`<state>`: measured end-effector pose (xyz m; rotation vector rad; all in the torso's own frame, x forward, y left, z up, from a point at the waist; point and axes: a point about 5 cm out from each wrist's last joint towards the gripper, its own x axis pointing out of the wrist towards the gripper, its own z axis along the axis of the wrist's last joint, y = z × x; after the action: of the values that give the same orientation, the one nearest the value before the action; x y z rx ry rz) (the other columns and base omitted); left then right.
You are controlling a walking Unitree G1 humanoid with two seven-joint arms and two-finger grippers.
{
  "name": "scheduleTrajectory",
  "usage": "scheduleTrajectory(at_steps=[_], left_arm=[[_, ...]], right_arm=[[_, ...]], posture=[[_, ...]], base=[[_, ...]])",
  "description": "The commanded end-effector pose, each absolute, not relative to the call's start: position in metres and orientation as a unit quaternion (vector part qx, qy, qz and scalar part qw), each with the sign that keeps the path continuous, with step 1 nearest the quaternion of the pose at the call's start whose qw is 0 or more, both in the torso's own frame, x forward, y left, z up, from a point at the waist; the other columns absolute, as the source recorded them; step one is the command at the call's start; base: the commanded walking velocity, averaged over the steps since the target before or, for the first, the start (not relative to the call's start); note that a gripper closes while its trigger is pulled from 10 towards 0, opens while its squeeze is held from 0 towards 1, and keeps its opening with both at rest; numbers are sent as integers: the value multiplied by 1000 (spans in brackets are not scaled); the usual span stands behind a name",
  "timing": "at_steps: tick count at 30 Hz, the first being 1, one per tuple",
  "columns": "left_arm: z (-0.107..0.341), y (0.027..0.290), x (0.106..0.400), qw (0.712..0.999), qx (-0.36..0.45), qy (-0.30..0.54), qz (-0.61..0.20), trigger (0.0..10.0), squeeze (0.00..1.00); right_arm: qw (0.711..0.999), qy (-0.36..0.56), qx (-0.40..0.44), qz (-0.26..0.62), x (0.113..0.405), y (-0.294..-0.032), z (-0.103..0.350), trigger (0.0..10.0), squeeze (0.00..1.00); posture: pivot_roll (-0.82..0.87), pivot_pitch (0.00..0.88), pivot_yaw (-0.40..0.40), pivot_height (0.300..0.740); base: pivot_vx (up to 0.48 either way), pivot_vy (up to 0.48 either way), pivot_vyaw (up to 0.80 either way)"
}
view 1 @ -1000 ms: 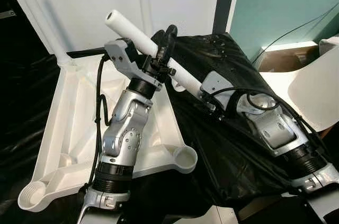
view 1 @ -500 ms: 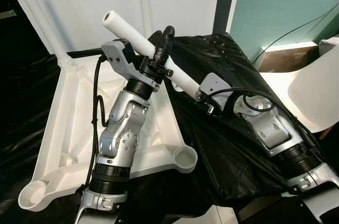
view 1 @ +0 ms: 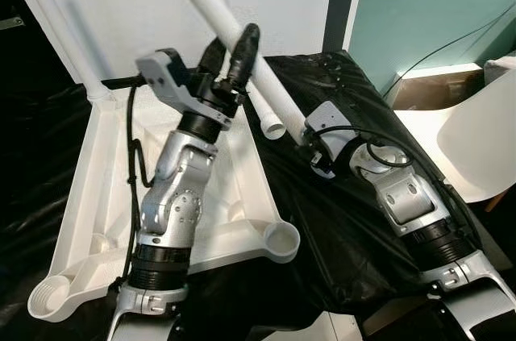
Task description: Building children table
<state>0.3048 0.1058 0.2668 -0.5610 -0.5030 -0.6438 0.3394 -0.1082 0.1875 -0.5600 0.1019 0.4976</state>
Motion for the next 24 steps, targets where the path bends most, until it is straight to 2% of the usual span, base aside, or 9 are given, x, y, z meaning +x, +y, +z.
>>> scheduleTrajectory(at_steps=[1,4,5,6,14,17,19,24], left_arm=[[256,104,297,844,-238,-231,-421,10000,0],[229,109,292,850,-164,-178,-467,10000,0],[229,109,292,850,-164,-178,-467,10000,0],[213,113,290,854,-126,-142,-485,10000,0],[177,128,276,841,-65,-44,-535,10000,0],[172,131,269,827,-61,-16,-558,10000,0],[168,134,255,799,-56,25,-598,10000,0],[166,140,243,774,-28,53,-630,10000,0]], right_arm=[[944,27,-252,211,343,-112,200,0,0],[954,7,-217,206,340,-107,204,0,0],[954,7,-217,206,340,-107,204,0,0],[956,-4,-201,212,336,-102,205,10000,0],[959,-31,-173,220,325,-93,209,10000,0],[960,-35,-171,221,323,-91,209,10000,0],[960,-38,-171,218,323,-91,210,10000,0],[961,-39,-171,215,323,-92,211,10000,0]], posture=[[-105,0,69,740],[-106,0,69,740],[-106,0,69,740],[-106,0,69,740],[-108,0,69,740],[-108,0,67,740],[-108,0,66,740],[-107,0,63,740]], base=[[0,0,0],[0,0,0],[0,0,0],[0,0,0],[0,0,0],[0,0,0],[0,0,0],[0,0,0]])
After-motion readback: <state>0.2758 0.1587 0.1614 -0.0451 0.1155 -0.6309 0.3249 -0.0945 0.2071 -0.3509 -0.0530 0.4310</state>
